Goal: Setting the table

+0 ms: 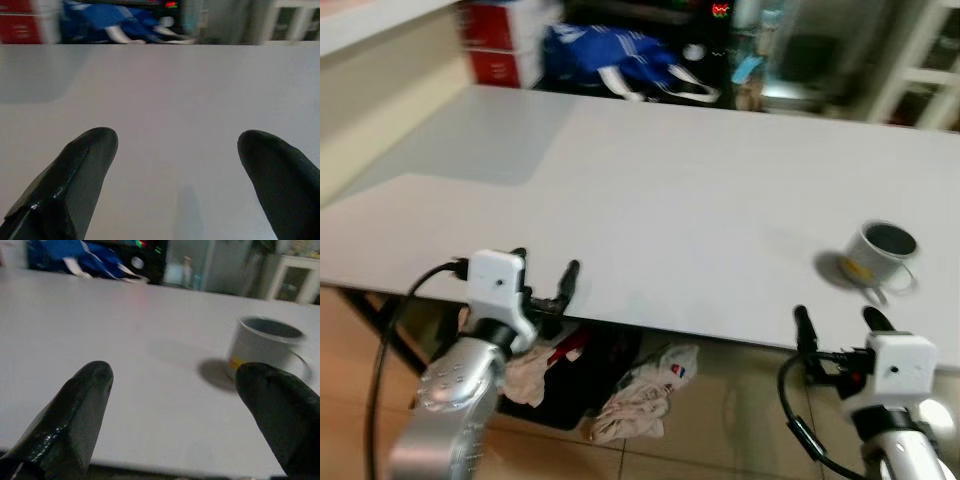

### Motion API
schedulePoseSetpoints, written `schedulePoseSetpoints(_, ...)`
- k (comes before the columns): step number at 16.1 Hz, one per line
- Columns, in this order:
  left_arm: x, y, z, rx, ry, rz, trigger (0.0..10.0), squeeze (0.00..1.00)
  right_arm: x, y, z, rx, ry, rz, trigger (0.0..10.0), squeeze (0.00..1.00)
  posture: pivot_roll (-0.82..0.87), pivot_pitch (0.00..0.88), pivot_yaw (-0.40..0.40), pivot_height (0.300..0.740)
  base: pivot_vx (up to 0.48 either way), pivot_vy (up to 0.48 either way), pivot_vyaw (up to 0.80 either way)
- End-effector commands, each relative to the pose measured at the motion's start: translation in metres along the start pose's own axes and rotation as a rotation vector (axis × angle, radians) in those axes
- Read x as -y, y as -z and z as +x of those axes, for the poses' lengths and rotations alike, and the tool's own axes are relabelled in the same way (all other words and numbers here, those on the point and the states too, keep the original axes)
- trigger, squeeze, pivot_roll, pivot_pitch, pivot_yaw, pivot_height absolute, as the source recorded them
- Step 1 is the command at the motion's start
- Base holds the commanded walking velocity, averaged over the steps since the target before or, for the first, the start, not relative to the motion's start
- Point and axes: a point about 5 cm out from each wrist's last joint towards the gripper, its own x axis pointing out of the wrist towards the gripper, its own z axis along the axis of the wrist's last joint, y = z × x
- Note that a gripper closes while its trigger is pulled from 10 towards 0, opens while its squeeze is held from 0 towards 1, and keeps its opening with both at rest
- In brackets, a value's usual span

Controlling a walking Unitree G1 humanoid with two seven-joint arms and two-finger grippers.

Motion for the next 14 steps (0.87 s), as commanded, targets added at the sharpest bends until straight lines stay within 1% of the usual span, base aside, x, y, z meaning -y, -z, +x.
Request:
schedulePoseSetpoints(1, -0.002, 0.000, 0.001, -0.011, -0.003, 0.011, 10.0, 0.00, 0.000, -0.003, 0.000, 0.007, 0.007, -0.004, 10.0, 0.00, -0.09, 0.000, -0.008, 0.740, 0.000, 0.480, -0.80)
schedulePoseSetpoints(3, -0.007, 0.001, 0.004, -0.014, -0.007, 0.012, 10.0, 0.00, 0.001, -0.005, -0.001, 0.012, 0.022, -0.010, 10.0, 0.00, -0.09, 0.000, -0.004, 0.740, 0.000, 0.480, 0.00)
schedulePoseSetpoints(4, -0.015, 0.009, 0.002, -0.039, -0.048, 0.003, 10.0, 0.00, 0.001, -0.005, -0.002, 0.014, 0.038, 0.014, 10.0, 0.00, -0.09, 0.000, -0.001, 0.740, 0.000, 0.480, 0.00)
schedulePoseSetpoints(5, -0.021, 0.015, -0.001, -0.060, -0.066, -0.010, 10.0, 0.00, 0.002, -0.004, -0.003, 0.012, 0.056, 0.036, 10.0, 0.00, -0.09, 0.000, 0.001, 0.740, 0.000, 0.480, 0.00)
schedulePoseSetpoints(8, -0.024, 0.013, 0.001, -0.056, -0.079, -0.026, 10.0, 0.00, 0.002, -0.004, -0.004, 0.011, 0.053, 0.029, 10.0, 0.00, -0.09, 0.000, 0.001, 0.740, 0.000, 0.480, 0.00)
schedulePoseSetpoints(11, -0.020, 0.016, -0.001, -0.062, -0.087, -0.050, 10.0, 0.00, 0.003, -0.006, -0.003, 0.014, 0.052, 0.022, 10.0, 0.00, -0.08, 0.000, -0.003, 0.740, 0.000, 0.480, 0.00)
schedulePoseSetpoints(12, -0.019, 0.016, -0.001, -0.060, -0.092, -0.048, 10.0, 0.00, 0.003, -0.007, -0.003, 0.018, 0.052, 0.021, 10.0, 0.00, -0.07, 0.000, -0.008, 0.740, 0.000, 0.480, 0.00)
schedulePoseSetpoints(14, -0.023, 0.016, 0.001, -0.059, -0.111, -0.025, 10.0, 0.00, 0.004, -0.009, -0.002, 0.032, 0.044, 0.013, 10.0, 0.00, -0.07, 0.000, -0.016, 0.740, 0.000, 0.480, 0.00)
